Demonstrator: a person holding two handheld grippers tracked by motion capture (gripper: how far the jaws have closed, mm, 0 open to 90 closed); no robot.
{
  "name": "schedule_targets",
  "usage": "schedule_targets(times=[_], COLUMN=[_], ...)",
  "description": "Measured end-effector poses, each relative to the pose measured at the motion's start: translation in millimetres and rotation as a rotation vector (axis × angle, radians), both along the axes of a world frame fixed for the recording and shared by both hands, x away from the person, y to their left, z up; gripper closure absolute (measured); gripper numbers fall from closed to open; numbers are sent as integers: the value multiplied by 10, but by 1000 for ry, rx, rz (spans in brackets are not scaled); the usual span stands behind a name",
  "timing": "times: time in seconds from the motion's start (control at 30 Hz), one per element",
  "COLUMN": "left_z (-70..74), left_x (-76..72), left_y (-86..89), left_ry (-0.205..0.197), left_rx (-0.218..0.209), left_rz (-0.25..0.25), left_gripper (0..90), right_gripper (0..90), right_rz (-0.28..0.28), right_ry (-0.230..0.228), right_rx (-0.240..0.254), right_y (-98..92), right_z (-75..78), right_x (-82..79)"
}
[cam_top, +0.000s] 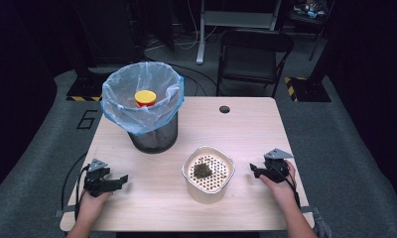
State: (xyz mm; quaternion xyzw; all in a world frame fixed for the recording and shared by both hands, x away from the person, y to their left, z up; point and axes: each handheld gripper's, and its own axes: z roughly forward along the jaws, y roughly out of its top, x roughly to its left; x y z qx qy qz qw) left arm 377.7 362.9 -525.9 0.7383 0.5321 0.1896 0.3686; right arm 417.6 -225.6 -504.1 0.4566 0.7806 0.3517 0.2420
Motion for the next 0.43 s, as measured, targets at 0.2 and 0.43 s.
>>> schedule_targets(times=[0.2, 0.43], left_z=[-21, -53], left_x=[6, 20], left_y=[10, 8], left_ry=[-2, -35], left_rx=[40, 108], left_rz=[11, 11], left_gripper=[121, 112], right_gripper=[287, 271], right_rz=[-27, -51], right_ry=[10, 13], right_rx=[10, 7], right_y=[-22, -93], right_z=[-53, -81], right_x=[27, 31])
